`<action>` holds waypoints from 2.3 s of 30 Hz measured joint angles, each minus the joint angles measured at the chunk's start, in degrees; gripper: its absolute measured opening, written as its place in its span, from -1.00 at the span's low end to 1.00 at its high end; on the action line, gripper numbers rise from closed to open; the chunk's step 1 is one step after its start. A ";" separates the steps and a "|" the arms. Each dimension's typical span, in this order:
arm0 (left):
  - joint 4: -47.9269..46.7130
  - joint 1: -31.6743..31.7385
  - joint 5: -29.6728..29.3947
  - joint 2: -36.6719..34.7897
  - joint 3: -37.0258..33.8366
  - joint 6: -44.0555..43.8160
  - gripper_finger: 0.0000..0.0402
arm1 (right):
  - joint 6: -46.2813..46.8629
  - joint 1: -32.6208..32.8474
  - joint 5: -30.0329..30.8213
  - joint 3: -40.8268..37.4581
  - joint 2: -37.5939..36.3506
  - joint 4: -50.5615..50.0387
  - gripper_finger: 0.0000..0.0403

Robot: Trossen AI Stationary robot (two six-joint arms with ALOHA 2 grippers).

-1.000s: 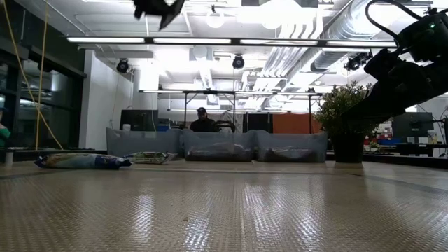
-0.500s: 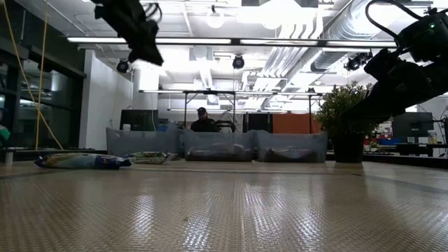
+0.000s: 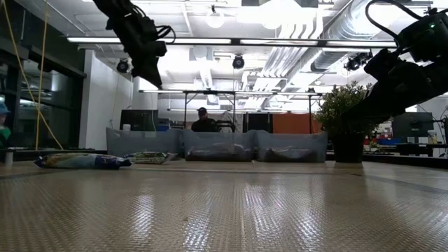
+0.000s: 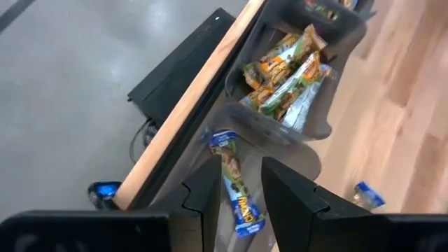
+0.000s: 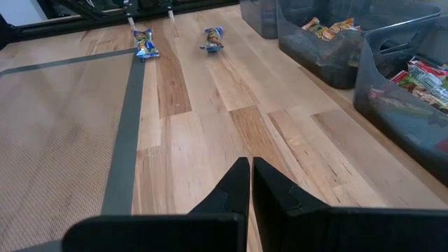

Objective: Pick and place Granola Bars by type
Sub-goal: Put the blue granola bar into the left black bin

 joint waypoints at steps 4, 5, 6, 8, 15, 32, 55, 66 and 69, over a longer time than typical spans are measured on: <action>-1.33 -0.39 -3.00 -0.02 0.00 1.42 -0.50 | -0.01 0.00 -0.01 0.01 0.00 0.00 -1.00; -1.77 -0.39 -3.66 -0.02 0.00 2.12 -0.50 | 0.00 0.02 -0.02 0.02 0.00 0.00 -1.00; -2.23 -0.41 -4.33 -0.02 0.00 2.92 -0.50 | 0.00 0.01 -0.02 0.00 -0.02 0.00 -1.00; -3.81 -0.75 -5.91 -0.02 0.00 4.41 -0.50 | -0.01 0.02 -0.02 0.01 0.00 0.00 -1.00; -8.81 -3.60 -9.63 1.10 0.04 11.76 -0.50 | 0.00 0.00 -0.01 0.00 0.00 0.00 -1.00; -8.56 -8.56 -12.80 12.17 0.01 10.15 -0.50 | 0.00 0.00 -0.02 0.00 -0.02 0.00 -1.00; -18.05 -10.07 -0.50 12.48 0.04 -3.37 -0.49 | 0.00 0.01 -0.02 0.02 -0.01 0.00 -1.00; -20.83 -22.53 -9.32 12.44 0.04 1.74 0.01 | 0.00 0.01 -0.02 0.02 0.00 0.00 -1.00; -20.92 -26.51 -12.59 12.43 0.04 4.45 0.22 | 0.00 0.00 -0.02 0.00 0.00 0.00 -1.00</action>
